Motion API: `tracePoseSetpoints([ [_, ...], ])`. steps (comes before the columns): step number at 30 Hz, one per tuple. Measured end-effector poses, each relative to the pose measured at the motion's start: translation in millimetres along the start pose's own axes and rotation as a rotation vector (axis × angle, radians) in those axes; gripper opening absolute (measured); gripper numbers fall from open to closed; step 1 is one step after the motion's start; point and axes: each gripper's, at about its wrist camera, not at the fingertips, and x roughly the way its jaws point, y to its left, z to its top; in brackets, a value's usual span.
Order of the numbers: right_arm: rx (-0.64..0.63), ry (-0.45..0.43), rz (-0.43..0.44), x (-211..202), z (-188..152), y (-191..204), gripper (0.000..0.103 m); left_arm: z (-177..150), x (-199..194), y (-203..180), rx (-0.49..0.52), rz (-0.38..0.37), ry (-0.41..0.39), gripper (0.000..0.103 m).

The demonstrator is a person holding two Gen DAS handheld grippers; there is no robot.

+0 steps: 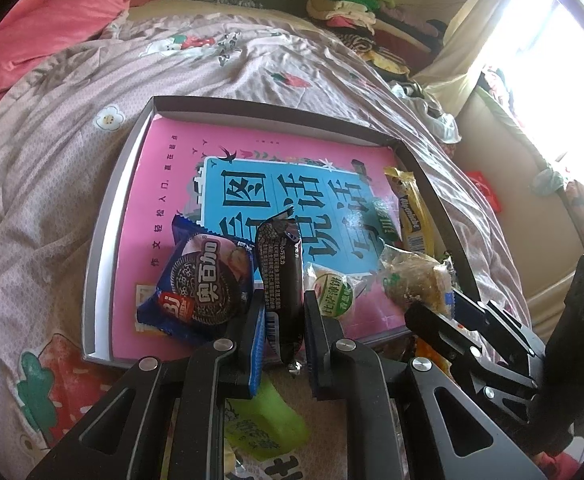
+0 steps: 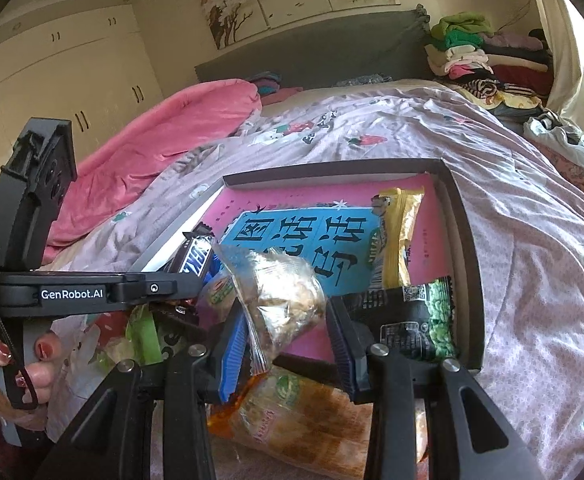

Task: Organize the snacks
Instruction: 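Hold the Snickers bar above the tray while the right gripper holds the pastry bag, then lower the Snickers bar into the tray and open the left gripper while the right gripper releases the pastry bag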

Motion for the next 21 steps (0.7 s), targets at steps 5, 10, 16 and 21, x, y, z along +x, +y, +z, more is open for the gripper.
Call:
tracePoseSetpoints([
  [5, 0.008, 0.0, 0.005, -0.9, -0.8, -0.2, 0.04, -0.1, 0.2, 0.1, 0.0, 0.001, 0.002, 0.017],
  [10, 0.019, 0.003, 0.012, -1.3, -1.2, -0.9, 0.04, -0.5, 0.2, 1.0, 0.001, 0.002, 0.004, 0.017],
  [16, 0.027, 0.008, 0.021, -2.9, -2.0, -1.8, 0.041, -0.9, 0.4, 1.3, -0.002, 0.001, 0.005, 0.017],
  [21, 0.023, 0.007, 0.022, -4.4, -2.2, -0.4, 0.041, -1.5, 0.8, 1.7, -0.004, 0.001, 0.007, 0.017],
])
